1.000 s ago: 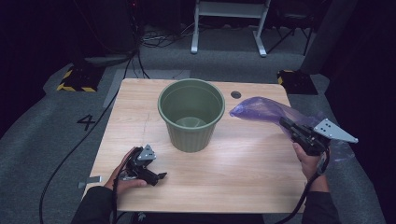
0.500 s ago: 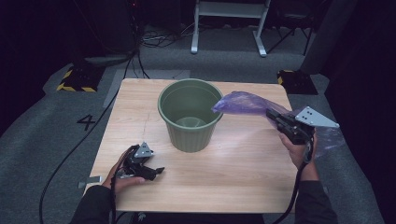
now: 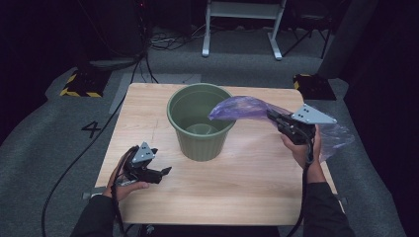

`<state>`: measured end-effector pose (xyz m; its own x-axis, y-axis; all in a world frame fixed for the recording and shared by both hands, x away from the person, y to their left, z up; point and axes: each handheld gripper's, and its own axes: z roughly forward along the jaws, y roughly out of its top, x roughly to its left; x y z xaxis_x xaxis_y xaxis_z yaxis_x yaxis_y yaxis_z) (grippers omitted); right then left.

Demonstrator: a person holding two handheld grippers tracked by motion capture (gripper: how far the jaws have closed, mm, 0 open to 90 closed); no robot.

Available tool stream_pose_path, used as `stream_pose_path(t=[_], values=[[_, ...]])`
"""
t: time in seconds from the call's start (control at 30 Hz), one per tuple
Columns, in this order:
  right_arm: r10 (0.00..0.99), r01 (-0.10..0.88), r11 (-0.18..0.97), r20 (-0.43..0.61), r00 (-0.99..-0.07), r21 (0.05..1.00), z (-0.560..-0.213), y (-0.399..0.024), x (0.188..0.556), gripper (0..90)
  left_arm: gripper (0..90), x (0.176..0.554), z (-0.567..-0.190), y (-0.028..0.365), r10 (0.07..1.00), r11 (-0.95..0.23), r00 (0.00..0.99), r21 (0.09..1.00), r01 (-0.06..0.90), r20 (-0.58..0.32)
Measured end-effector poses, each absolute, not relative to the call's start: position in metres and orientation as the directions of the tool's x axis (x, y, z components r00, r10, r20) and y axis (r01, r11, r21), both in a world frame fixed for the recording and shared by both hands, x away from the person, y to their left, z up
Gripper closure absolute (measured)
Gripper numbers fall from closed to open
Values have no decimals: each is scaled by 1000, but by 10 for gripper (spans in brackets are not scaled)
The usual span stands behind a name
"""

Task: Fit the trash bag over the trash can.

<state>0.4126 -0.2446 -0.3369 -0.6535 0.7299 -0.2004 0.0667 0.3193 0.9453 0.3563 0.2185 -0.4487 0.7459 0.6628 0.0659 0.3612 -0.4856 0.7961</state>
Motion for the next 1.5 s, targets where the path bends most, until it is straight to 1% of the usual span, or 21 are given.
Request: stream_pose_path(t=[0.1,0.2,0.3,0.37,0.57,0.73,0.97,1.1,1.23,1.37,1.5], values=[[719,67,346,-219,-659,936,-336,-235,416,893,167,360,-441,220,680,-474,727,812,340,92],[712,60,369,-241,-660,927,-334,-228,419,893,195,366,-436,222,691,-469,713,824,318,118],[708,60,379,-248,-661,923,-334,-224,423,893,195,376,-429,226,696,-438,714,833,338,77],[707,63,390,-255,-659,919,-335,-220,426,894,185,380,-421,228,695,-429,716,839,335,70],[691,52,425,-287,-663,904,-330,-208,429,893,178,382,-384,228,689,-394,719,882,259,97],[677,45,450,-308,-668,892,-327,-199,429,893,184,383,-358,222,682,-380,722,900,213,117],[665,33,464,-324,-673,885,-325,-191,430,892,186,387,-332,211,662,-381,735,910,165,144],[658,31,480,-336,-674,877,-325,-185,430,892,186,391,-321,205,655,-359,744,922,148,136],[656,32,486,-341,-673,873,-324,-181,431,891,185,397,-313,192,648,-357,749,924,141,136],[648,32,499,-348,-678,866,-325,-174,432,890,183,402,-303,169,616,-391,769,913,115,167],[636,26,513,-359,-684,858,-325,-169,432,889,183,405,-297,148,587,-420,789,902,105,181]])
